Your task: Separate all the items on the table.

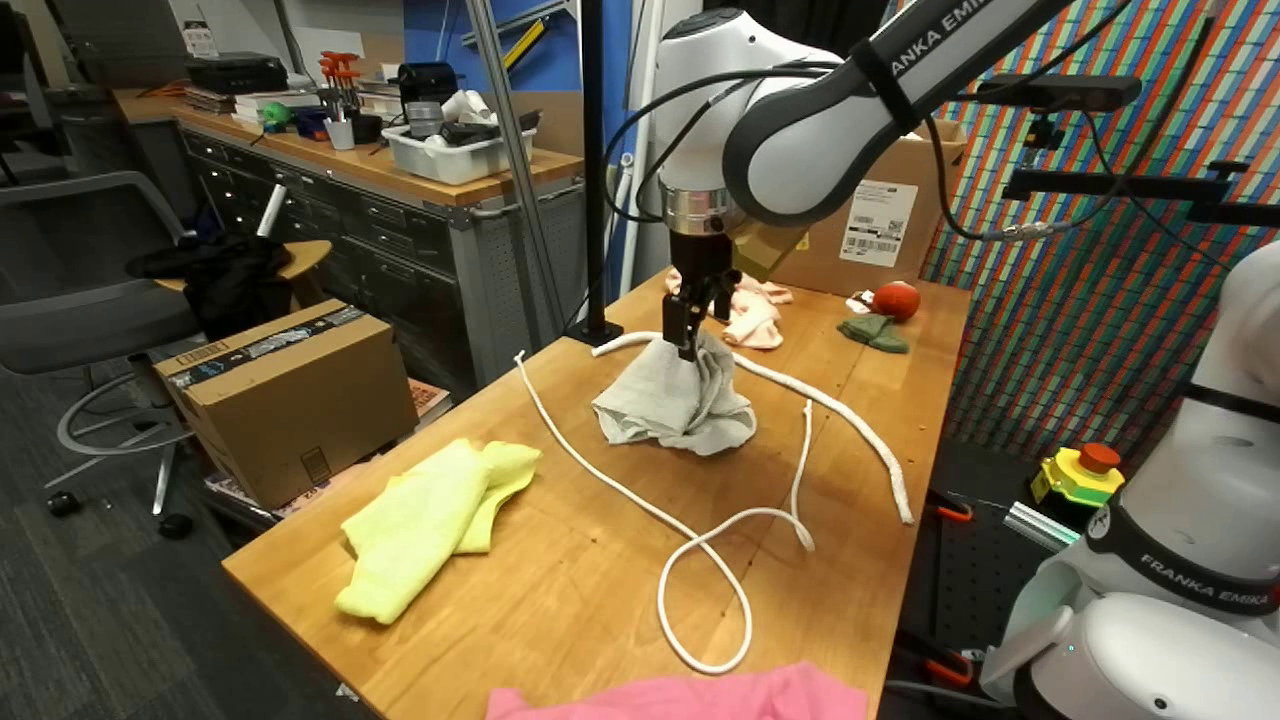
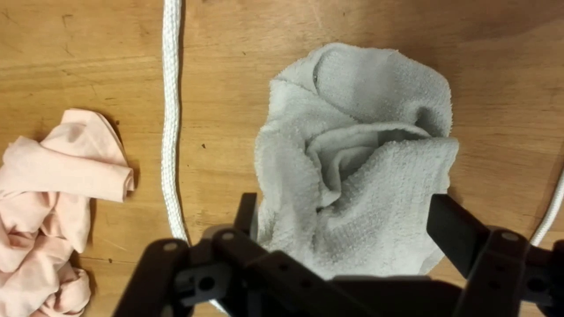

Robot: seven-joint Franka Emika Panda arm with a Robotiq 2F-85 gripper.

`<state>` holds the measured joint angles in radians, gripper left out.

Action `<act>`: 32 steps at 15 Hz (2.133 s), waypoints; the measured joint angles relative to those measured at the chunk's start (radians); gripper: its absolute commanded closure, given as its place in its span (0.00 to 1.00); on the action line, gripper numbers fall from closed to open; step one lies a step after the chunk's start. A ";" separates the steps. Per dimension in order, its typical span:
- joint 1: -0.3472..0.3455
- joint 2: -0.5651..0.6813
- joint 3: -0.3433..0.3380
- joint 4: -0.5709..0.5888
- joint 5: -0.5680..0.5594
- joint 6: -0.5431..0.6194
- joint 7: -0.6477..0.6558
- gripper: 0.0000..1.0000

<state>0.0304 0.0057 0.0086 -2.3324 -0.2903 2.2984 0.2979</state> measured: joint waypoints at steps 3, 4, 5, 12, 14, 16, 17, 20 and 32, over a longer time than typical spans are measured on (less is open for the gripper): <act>0.009 -0.058 0.018 -0.026 0.116 -0.073 -0.107 0.00; 0.012 -0.078 0.023 -0.038 0.148 -0.097 -0.139 0.00; 0.016 -0.096 0.028 -0.049 0.174 -0.119 -0.165 0.00; 0.043 -0.166 0.045 -0.134 0.277 -0.179 -0.284 0.00; 0.050 -0.168 0.048 -0.160 0.291 -0.168 -0.306 0.00; 0.054 -0.168 0.051 -0.190 0.294 -0.137 -0.323 0.00; 0.056 -0.168 0.051 -0.207 0.298 -0.115 -0.331 0.00; 0.065 -0.168 0.051 -0.253 0.334 -0.050 -0.365 0.00; 0.161 -0.169 0.078 -0.332 0.574 0.012 -0.553 0.00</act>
<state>0.1915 -0.1633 0.0866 -2.6647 0.2838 2.3107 -0.2550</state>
